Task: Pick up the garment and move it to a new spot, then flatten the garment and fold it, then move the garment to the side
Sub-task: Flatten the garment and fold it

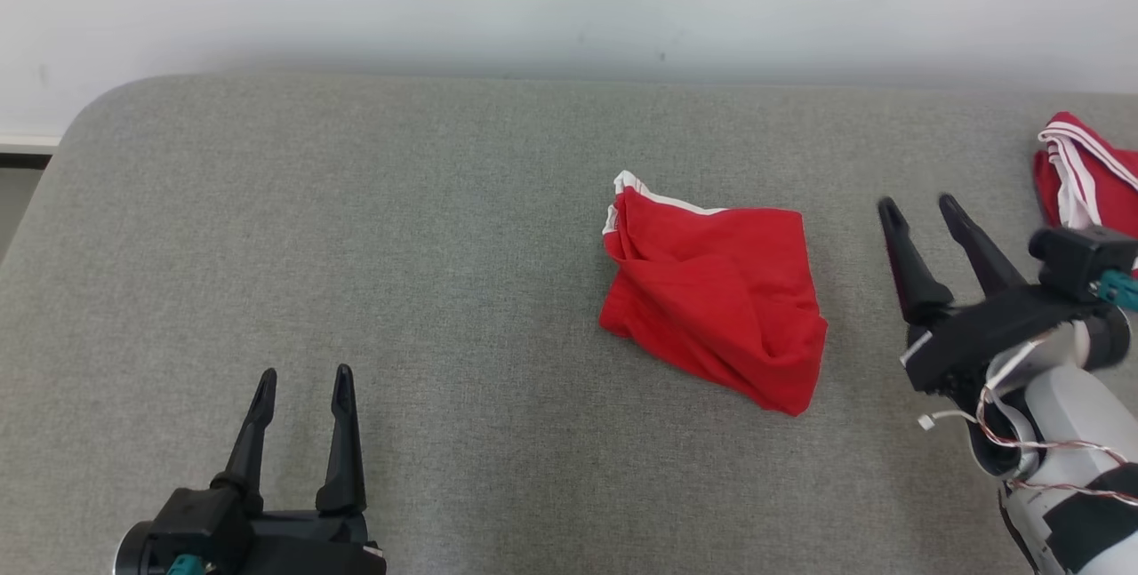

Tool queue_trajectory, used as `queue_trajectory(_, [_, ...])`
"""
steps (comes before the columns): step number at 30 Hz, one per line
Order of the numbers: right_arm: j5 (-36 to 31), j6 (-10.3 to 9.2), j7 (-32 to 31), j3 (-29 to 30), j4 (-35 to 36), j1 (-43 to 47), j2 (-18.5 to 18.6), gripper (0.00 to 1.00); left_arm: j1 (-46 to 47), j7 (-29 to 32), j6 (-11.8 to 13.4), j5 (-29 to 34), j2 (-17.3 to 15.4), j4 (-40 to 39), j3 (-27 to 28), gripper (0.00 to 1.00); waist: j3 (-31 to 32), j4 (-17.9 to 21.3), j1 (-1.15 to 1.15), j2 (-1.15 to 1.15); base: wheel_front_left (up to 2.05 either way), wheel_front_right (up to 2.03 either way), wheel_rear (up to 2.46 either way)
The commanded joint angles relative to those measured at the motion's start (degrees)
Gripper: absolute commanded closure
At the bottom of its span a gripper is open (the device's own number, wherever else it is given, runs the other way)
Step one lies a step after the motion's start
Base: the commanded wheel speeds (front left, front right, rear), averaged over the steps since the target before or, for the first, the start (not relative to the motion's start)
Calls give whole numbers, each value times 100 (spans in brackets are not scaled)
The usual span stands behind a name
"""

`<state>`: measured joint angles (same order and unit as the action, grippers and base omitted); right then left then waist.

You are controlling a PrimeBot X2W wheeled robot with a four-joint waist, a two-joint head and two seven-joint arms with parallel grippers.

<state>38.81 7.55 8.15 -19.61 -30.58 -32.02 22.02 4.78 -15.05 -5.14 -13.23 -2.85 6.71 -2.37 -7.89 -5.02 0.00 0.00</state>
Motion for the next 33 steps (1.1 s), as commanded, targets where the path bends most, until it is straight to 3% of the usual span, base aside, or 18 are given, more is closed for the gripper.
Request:
queue_trajectory(1, [15, -16, 15, 54, -63, 83, 36, 9, 42, -16, -34, 60, -6, 10, 25, 0, -35, -20, 0, 0, 0, 0, 0])
queue_trajectory(2, [1, -16, 19, 79, -110, 101, 62, 58, 61, -16, -39, 78, -5, 16, 30, 0, -51, -35, 0, 0, 0, 0, 0])
queue_trajectory(3, [-53, -16, 17, 79, -166, 116, 97, 100, 76, -16, -54, 95, -7, 22, 26, 0, -67, -55, 0, 0, 0, 0, 0])
queue_trajectory(13, [-250, -16, 48, -457, -746, -236, -100, 100, 148, -16, -98, 165, -6, 53, -8, 0, -182, -241, 0, 0, 0, 0, 0])
queue_trajectory(23, [-199, -16, 297, -1554, -1719, -568, -485, 100, 243, -16, -102, 140, -5, 96, -110, 0, -249, -534, 0, 0, 0, 0, 0])
queue_trajectory(33, [246, -16, 654, -2208, -1626, -563, -969, 100, 192, -16, -64, 80, -6, 88, -182, 0, -233, -697, 0, 0, 0, 0, 0])
